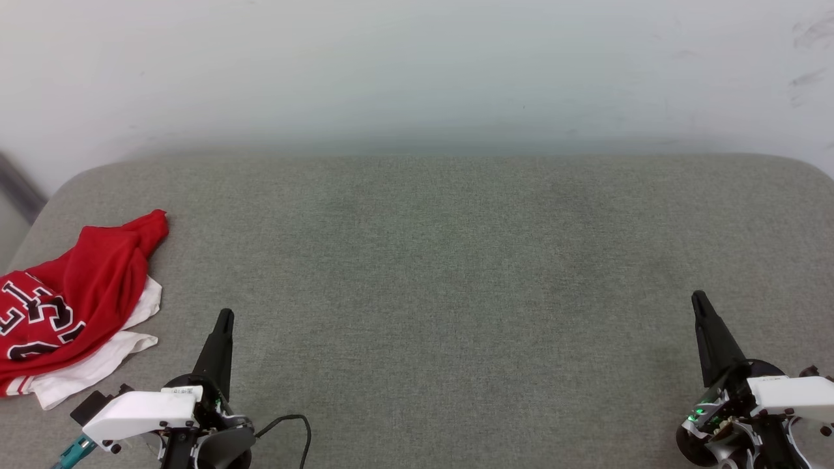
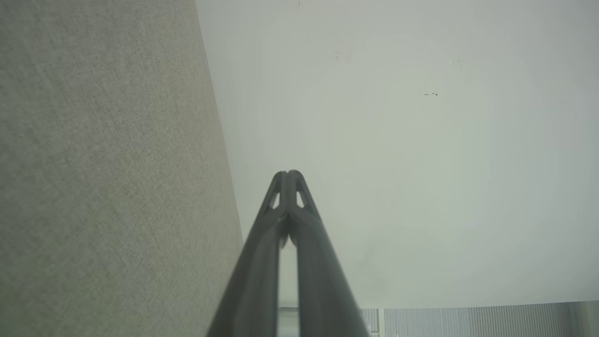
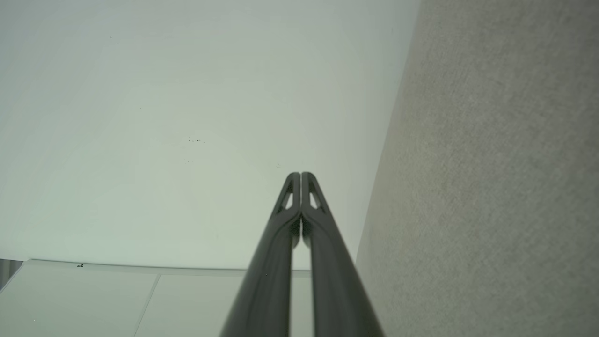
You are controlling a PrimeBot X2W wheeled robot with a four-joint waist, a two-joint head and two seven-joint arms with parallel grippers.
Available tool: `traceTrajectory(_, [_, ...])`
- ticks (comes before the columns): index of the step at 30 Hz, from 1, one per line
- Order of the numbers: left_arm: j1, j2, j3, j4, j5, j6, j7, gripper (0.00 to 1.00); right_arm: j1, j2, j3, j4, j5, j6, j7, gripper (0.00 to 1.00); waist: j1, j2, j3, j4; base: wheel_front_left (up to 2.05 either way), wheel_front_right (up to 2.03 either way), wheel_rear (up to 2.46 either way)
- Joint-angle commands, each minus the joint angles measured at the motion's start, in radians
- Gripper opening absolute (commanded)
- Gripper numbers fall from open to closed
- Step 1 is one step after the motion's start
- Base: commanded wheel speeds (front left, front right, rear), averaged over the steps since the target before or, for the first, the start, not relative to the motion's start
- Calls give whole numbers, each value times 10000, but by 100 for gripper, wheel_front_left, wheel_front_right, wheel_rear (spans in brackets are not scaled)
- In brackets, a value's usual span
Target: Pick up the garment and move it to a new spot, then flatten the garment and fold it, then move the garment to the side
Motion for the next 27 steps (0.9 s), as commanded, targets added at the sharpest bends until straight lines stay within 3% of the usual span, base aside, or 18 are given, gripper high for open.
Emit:
traceTrajectory(1, [-76, -21, 20, 3, 17, -27, 16, 0, -135, 43, -5, 20, -53, -3, 7, 0, 0, 0, 0, 0, 0, 0, 0])
traceTrajectory(27, [-76, -21, 16, 2, 14, -27, 14, 0, -135, 44, 0, 20, -49, -3, 3, 0, 0, 0, 0, 0, 0, 0, 0])
